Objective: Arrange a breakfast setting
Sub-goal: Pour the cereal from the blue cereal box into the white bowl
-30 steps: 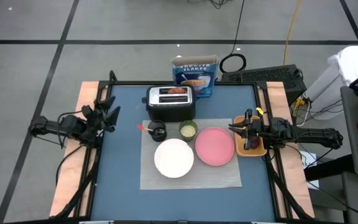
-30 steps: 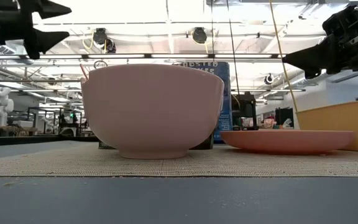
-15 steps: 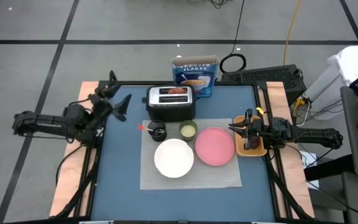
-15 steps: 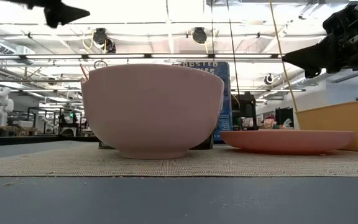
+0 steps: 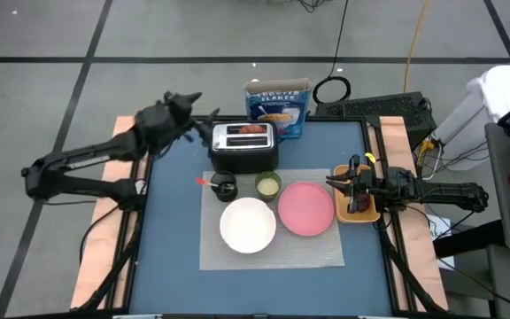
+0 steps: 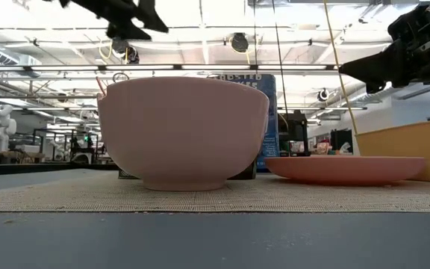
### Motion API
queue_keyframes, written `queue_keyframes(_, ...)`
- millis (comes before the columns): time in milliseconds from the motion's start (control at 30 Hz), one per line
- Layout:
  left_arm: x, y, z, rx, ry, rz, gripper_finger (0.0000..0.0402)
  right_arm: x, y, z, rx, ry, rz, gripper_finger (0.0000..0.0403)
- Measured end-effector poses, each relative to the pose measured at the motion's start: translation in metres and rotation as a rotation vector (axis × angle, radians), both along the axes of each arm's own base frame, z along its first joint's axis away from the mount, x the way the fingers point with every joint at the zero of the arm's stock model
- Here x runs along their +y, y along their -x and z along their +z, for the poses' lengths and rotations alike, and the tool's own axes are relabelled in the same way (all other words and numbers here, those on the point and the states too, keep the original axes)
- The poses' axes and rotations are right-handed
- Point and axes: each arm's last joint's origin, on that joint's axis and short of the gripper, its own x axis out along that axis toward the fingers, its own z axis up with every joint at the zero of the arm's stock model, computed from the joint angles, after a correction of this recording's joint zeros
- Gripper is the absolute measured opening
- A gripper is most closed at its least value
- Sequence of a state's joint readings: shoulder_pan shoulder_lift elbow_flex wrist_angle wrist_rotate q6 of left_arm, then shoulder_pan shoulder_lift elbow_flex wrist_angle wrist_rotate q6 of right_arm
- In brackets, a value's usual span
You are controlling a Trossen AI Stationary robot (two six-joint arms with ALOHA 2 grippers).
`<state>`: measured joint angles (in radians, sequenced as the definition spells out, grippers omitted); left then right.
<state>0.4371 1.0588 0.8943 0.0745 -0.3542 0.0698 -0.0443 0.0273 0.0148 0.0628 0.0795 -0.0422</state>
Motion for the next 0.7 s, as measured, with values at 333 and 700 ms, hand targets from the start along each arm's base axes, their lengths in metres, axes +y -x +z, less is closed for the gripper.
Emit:
queue_keyframes(333,0.082,-0.015,-0.045,0.134,0.159,-0.101,0.037,0.0,0.0,0.0,0.0,0.0,0.001,0.0041)
queue_keyframes(700,0.124,-0.032,-0.087,0.106,0.177,-0.243,0.037,0.0,0.0,0.0,-0.001,0.0,0.002,0.0041)
